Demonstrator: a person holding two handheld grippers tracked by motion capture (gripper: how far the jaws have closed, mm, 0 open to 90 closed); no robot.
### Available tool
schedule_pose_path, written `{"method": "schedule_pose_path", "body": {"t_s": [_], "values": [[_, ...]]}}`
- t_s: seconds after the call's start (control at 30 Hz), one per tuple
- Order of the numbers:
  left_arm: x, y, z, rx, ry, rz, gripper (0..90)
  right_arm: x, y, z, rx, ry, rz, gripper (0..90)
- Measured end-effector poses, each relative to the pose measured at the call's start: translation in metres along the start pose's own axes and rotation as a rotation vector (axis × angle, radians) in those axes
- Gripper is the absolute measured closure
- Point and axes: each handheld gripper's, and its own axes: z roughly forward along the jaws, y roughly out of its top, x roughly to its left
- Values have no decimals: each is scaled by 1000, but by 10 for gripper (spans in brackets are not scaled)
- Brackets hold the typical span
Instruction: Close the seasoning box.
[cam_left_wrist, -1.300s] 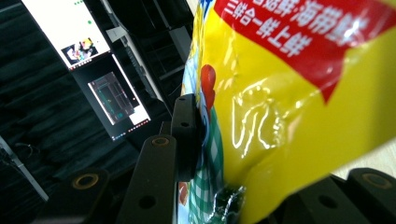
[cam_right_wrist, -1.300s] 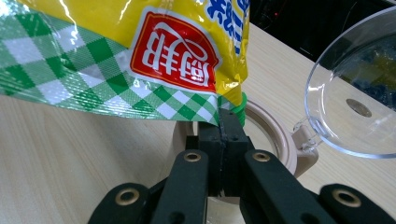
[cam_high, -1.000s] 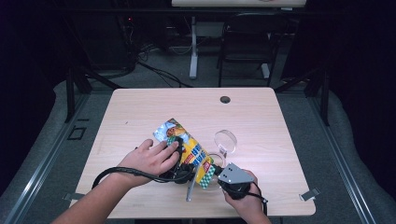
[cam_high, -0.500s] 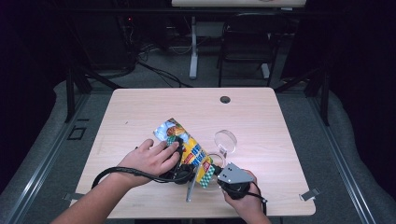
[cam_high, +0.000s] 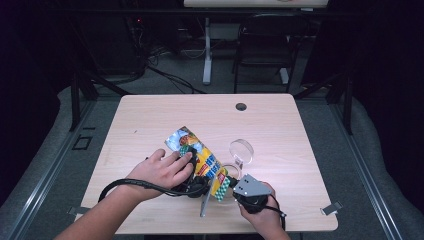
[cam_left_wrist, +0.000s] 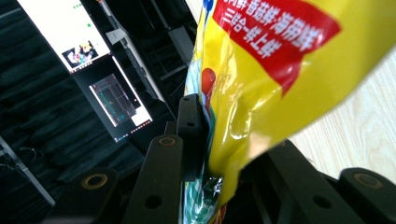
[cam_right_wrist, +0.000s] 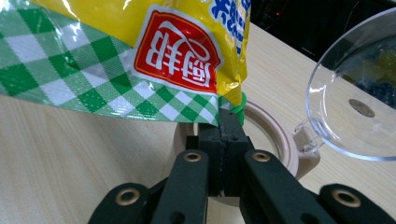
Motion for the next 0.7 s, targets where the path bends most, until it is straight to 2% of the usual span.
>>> {"method": "schedule_pose_path", "body": {"t_s": [0.2,0.7], "values": [[1,0,0,-4,-9,-14,784,0,0,-1,0,0,2,900],[2,1,-3,-13,-7,6,822,0,0,0,-1,0,6,900]]}}
